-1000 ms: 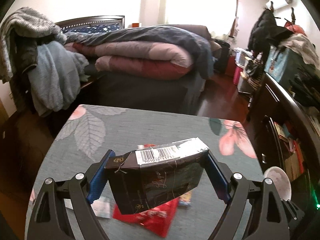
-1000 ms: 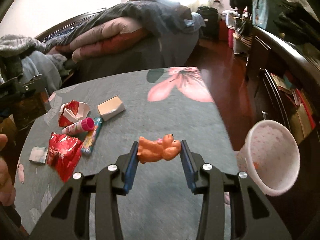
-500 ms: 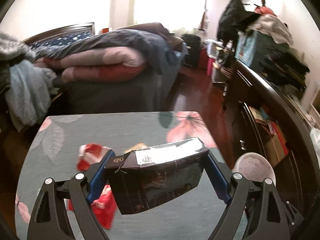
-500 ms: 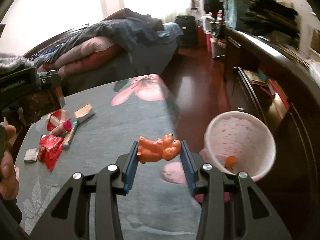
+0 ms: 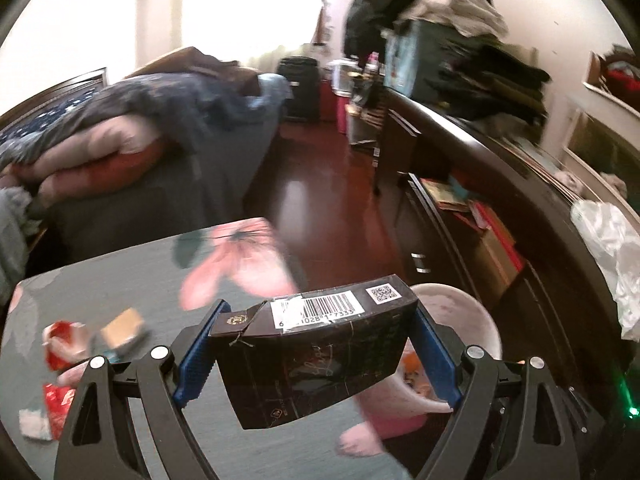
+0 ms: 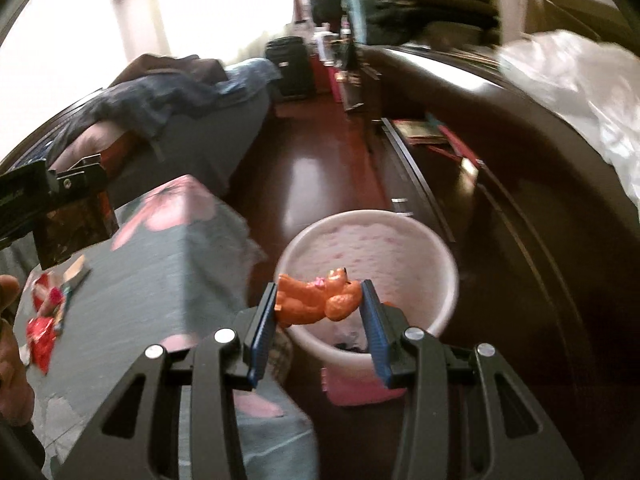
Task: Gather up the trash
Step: 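Carry the box and toy to the wastebasket and open both tools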
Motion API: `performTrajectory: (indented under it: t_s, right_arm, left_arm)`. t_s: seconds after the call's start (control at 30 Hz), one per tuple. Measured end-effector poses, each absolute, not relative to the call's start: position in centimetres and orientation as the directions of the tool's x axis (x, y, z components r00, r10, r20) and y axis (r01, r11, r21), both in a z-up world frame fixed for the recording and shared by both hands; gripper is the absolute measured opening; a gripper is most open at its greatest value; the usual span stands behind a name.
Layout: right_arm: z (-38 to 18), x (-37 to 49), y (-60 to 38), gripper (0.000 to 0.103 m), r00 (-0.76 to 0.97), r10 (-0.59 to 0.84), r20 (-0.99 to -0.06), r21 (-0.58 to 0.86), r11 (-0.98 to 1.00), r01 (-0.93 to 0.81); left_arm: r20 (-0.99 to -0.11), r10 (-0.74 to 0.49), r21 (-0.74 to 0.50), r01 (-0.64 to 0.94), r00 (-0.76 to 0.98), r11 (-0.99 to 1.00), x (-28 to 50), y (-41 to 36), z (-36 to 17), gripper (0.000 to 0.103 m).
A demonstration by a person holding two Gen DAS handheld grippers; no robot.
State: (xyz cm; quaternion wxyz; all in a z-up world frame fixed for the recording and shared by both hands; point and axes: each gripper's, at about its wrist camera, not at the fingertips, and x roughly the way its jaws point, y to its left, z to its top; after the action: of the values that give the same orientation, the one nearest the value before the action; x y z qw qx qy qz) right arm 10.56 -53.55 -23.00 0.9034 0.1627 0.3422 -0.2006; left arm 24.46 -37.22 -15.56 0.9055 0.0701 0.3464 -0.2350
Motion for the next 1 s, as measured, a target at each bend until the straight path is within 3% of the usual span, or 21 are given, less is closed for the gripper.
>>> performTrajectory:
  t_s: [0.33, 0.77, 0.93, 1.0]
  right_arm:
    - [-26.1, 10.7, -59.7, 0.042, 0.621, -0.33, -0.711, 0.14, 0.799, 0.585]
    - [-29.1, 13.5, -62.6, 0.043, 0.578, -0.364, -0.73, 0.104, 0.777, 0.62]
    - [-30.0, 14.5, -62.8, 0.048, 0.559, -0.38, -0.737, 0.076, 0.775, 0.627]
    - [-30.2, 14.5, -62.7, 0.057, 0.558, -0.387, -0.734, 0.071, 0.774, 0.63]
  left_arm:
    - [-0.693, -0.43, -0.003, 0.595, 0.578, 0.804, 25.1, -45.7, -18.5, 0.087]
    - [-0.739, -0.4, 0.056, 0.641, 0.542, 0.766, 26.8, -51.6, -22.1, 0.089]
    - [-0.741, -0.379, 0.076, 0.631, 0.554, 0.772, 27.5, -52.3, -22.9, 0.094]
    - [-0.738, -0.376, 0.076, 0.623, 0.56, 0.778, 27.8, -52.3, -22.9, 0.099]
